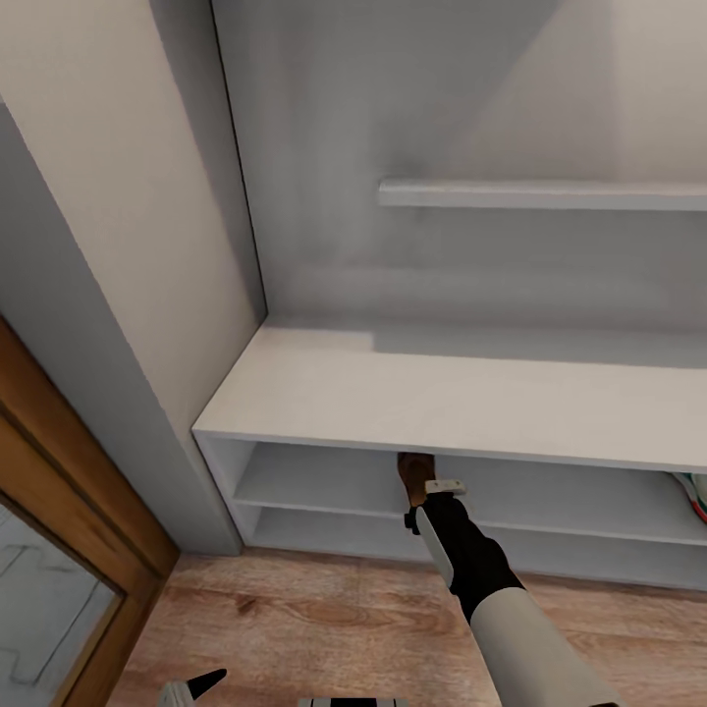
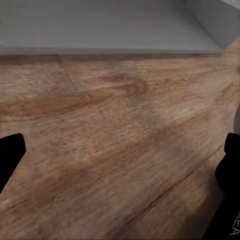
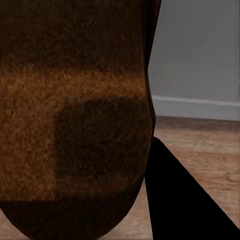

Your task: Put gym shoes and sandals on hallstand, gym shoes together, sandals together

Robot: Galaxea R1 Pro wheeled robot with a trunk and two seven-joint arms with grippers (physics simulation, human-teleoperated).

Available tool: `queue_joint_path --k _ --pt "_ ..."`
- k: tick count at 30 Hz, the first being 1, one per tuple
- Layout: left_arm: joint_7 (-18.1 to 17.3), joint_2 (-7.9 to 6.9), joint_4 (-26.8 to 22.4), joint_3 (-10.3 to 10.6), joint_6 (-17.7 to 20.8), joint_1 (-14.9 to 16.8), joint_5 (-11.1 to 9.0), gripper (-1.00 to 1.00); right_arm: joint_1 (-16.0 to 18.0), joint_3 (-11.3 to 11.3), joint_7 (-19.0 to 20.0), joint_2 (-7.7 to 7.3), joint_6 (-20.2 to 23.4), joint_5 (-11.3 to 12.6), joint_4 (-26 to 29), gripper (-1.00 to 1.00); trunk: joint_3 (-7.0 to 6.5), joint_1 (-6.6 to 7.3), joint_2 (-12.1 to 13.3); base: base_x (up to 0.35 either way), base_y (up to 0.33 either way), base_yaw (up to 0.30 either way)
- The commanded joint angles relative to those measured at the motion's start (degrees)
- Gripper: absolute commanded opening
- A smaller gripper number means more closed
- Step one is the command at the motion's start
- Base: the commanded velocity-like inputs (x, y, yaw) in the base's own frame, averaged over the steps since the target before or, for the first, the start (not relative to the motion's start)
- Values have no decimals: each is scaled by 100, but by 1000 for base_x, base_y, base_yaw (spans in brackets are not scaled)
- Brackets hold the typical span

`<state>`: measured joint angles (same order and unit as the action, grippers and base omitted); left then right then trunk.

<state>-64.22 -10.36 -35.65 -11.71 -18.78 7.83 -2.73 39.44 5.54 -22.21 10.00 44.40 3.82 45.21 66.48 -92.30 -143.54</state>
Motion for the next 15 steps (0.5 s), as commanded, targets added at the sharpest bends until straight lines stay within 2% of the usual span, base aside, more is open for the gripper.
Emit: queue_joint_path --k 1,4,9,15 --pt "-21 0 5 -7 -30 3 -8 100 3 9 -46 0 16 58 5 -100 5 1 -2 31 0 0" --pt "-21 -1 5 -7 -30 1 -9 100 3 9 -46 0 16 58 5 -100 5 1 -2 119 0 0" --pt "-21 2 5 -7 -30 0 -10 100 3 9 -46 0 16 58 10 -100 5 1 -2 230 0 0" --pt "-21 4 5 -7 -30 2 -11 100 3 9 -46 0 16 58 13 -100 5 1 -2 71 0 0"
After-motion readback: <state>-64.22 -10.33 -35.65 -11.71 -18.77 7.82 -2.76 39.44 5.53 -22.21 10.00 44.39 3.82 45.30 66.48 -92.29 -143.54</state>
